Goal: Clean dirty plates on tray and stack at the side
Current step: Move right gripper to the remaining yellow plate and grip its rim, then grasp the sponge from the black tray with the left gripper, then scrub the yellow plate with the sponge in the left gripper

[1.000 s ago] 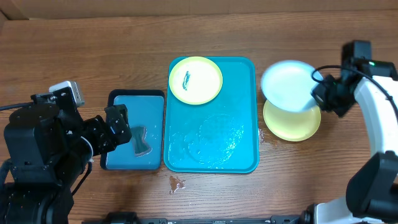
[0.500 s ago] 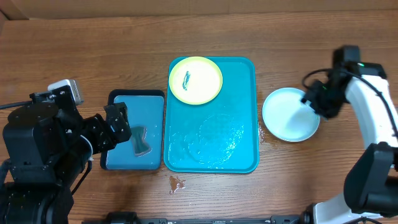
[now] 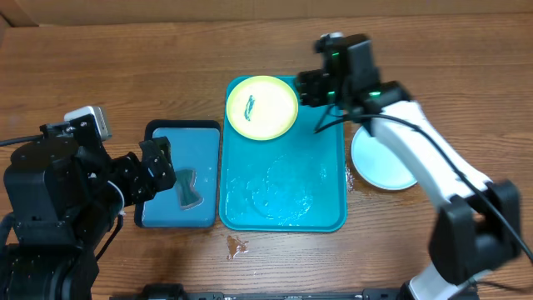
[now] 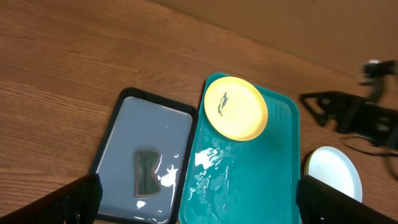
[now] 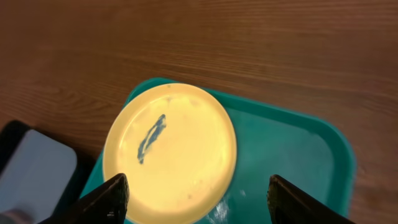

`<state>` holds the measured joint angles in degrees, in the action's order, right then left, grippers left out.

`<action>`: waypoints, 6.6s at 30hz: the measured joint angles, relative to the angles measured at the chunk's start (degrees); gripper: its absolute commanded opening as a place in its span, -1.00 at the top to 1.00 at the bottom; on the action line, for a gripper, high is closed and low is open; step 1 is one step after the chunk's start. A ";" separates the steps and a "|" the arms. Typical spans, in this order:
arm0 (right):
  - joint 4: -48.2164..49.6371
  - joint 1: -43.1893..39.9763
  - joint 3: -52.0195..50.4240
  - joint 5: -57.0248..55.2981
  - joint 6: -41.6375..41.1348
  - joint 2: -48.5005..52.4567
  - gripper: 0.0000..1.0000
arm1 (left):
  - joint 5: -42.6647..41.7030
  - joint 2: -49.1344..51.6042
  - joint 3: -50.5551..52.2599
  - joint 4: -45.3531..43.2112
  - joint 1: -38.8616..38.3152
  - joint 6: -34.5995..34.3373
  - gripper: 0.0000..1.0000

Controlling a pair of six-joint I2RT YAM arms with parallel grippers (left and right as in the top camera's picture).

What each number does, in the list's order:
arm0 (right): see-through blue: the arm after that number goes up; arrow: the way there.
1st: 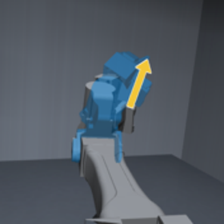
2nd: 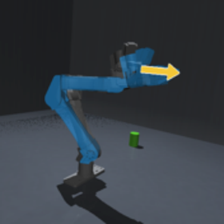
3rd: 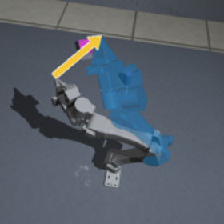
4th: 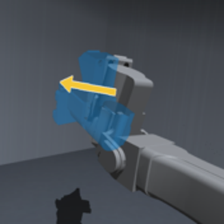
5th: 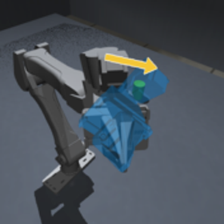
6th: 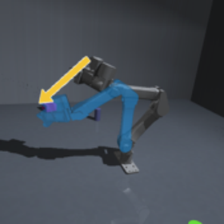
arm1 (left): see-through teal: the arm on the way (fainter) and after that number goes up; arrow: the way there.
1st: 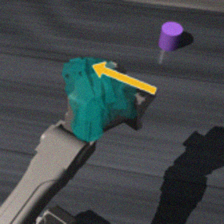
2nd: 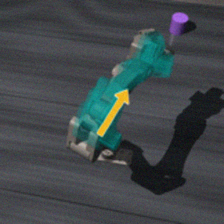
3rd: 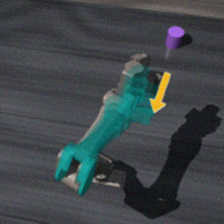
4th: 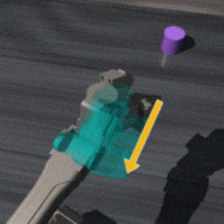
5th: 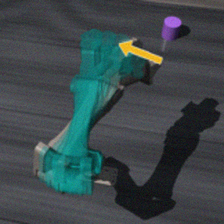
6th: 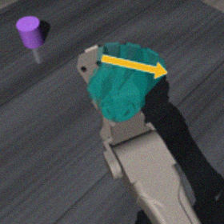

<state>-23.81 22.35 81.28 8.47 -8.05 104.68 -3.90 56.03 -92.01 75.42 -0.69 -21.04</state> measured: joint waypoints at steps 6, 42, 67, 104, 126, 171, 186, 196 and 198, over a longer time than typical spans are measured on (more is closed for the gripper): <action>5.79 2.89 -0.02 -3.13 0.61 11.82 -0.50 | 0.00 0.13 0.00 0.20 0.00 0.00 -0.99; -21.27 4.68 -14.14 0.31 -14.78 2.69 0.46 | 6.95 9.27 8.13 7.48 0.00 0.81 -1.00; -31.93 4.31 -11.98 -1.44 -14.21 -26.14 0.03 | -1.99 41.00 33.18 -19.93 0.04 5.75 -0.02; -33.24 4.31 -12.28 -1.42 -14.23 -26.14 0.14 | 1.46 44.28 34.95 -27.47 -1.86 7.69 0.92; -33.68 4.31 -12.31 -1.44 -14.19 -26.14 0.15 | 2.47 45.13 30.77 -25.88 -1.88 7.69 0.92; -20.63 4.33 -12.17 0.63 -10.34 5.20 0.92 | -13.94 51.71 15.13 -28.22 -23.45 0.35 0.92; -21.29 4.55 -12.17 1.79 -9.90 5.33 0.92 | -7.08 59.71 13.29 -21.42 -27.04 -6.71 0.92; -21.24 4.66 -12.17 1.81 -9.92 5.33 0.92 | 3.76 59.71 12.76 -18.95 -24.61 -4.26 0.92; -21.24 4.66 -12.17 1.81 -9.92 5.33 0.92 | 2.67 59.71 12.81 -19.89 -24.48 -3.61 0.92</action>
<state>-45.06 27.00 69.10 10.28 -17.98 110.02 -1.23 115.74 -79.20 55.53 -25.17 -24.64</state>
